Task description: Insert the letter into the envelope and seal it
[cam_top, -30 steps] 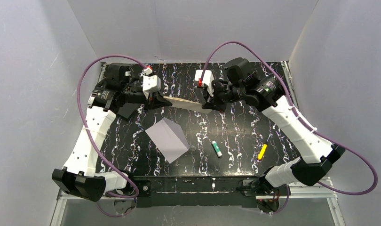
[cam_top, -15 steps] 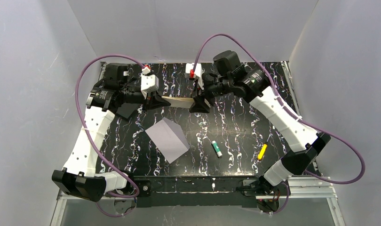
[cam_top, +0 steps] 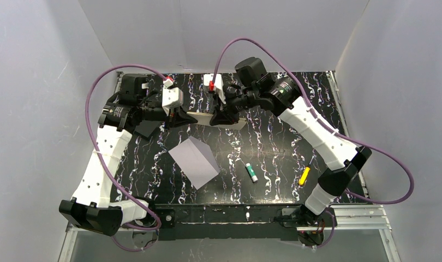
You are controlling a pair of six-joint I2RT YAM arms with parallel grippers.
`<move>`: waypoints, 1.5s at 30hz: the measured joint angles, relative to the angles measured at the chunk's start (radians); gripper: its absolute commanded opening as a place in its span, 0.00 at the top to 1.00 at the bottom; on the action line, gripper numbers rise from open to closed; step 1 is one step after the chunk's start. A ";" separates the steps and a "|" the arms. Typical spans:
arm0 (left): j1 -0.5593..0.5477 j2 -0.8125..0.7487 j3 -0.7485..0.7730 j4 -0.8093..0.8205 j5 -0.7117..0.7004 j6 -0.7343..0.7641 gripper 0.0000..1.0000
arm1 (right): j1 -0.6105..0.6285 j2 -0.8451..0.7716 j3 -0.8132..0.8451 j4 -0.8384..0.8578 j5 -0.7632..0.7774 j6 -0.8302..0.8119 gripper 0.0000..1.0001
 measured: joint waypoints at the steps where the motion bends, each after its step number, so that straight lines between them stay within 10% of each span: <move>1: 0.000 0.000 0.000 0.000 0.000 0.000 1.00 | 0.001 0.000 0.004 -0.004 0.003 0.000 0.84; 20: 0.000 -0.001 0.000 -0.025 -0.025 0.014 1.00 | 0.006 -0.002 0.010 -0.027 0.056 -0.003 0.99; 27: 0.000 -0.011 -0.021 0.047 -0.094 -0.053 0.16 | 0.007 -0.039 -0.064 0.072 0.114 0.059 0.99; 30: 0.000 -0.065 -0.120 0.182 -0.211 -0.181 0.02 | 0.006 -0.094 -0.180 0.188 0.185 0.142 0.99; 38: 0.000 -0.183 -0.361 0.501 -0.727 -0.633 0.02 | 0.006 -0.188 -0.497 0.523 0.423 0.482 0.99; 45: 0.000 -0.177 -0.367 0.334 -1.082 -1.071 0.21 | 0.006 -0.094 -0.651 0.776 0.478 0.822 0.99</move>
